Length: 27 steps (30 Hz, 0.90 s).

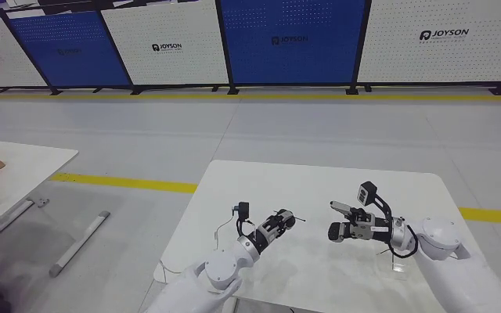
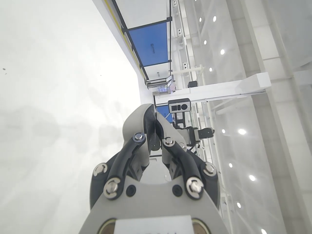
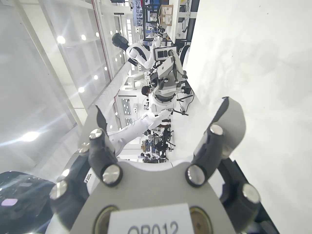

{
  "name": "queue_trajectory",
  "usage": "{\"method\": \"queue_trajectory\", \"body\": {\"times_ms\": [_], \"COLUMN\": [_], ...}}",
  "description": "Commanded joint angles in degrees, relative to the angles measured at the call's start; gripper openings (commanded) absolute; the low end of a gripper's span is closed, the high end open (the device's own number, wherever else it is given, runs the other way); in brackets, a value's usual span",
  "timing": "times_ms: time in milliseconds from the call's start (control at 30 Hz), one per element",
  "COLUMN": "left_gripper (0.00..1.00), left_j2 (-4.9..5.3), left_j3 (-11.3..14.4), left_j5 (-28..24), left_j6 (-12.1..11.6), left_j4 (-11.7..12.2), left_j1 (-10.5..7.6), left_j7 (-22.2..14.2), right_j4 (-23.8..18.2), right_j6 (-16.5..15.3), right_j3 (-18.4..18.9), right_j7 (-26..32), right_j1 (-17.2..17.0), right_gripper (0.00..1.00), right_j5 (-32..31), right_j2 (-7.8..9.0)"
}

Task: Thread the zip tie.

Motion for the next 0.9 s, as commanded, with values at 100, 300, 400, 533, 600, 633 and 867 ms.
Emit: {"method": "queue_trajectory", "body": {"times_ms": [100,300,400,533,600,633,867], "left_gripper": [0.0,0.0,0.0,0.0,0.0,0.0,0.0], "left_j2": [-0.08,-0.12,0.19,0.6,0.81,0.92,0.92], "left_j3": [-0.1,-3.4,-5.8,-8.6,-10.0,-10.8,-10.8], "left_j5": [-0.7,-5.4,-6.2,-6.8,-7.6,-7.1,-7.1], "left_j6": [0.5,0.6,0.1,0.5,0.8,0.6,0.6], "left_j4": [0.0,-4.1,-8.1,-13.7,-16.8,-18.1,-18.1], "left_j1": [0.12,1.19,2.81,5.64,7.47,8.34,8.34], "left_j7": [-0.1,1.0,1.2,1.6,1.2,1.5,1.5], "right_j4": [0.0,0.0,0.0,0.0,0.0,0.0,0.0], "right_j6": [0.0,0.0,0.0,0.0,0.0,0.0,0.0], "right_j3": [0.0,0.0,0.0,0.0,0.0,0.0,0.0], "right_j7": [0.0,0.0,0.0,0.0,0.0,0.0,0.0], "right_j1": [0.0,0.0,0.0,0.0,0.0,0.0,0.0], "right_gripper": [1.0,1.0,1.0,1.0,1.0,1.0,1.0], "right_j5": [0.0,0.0,0.0,0.0,0.0,0.0,0.0], "right_j2": [0.0,0.0,0.0,0.0,0.0,0.0,0.0]}}
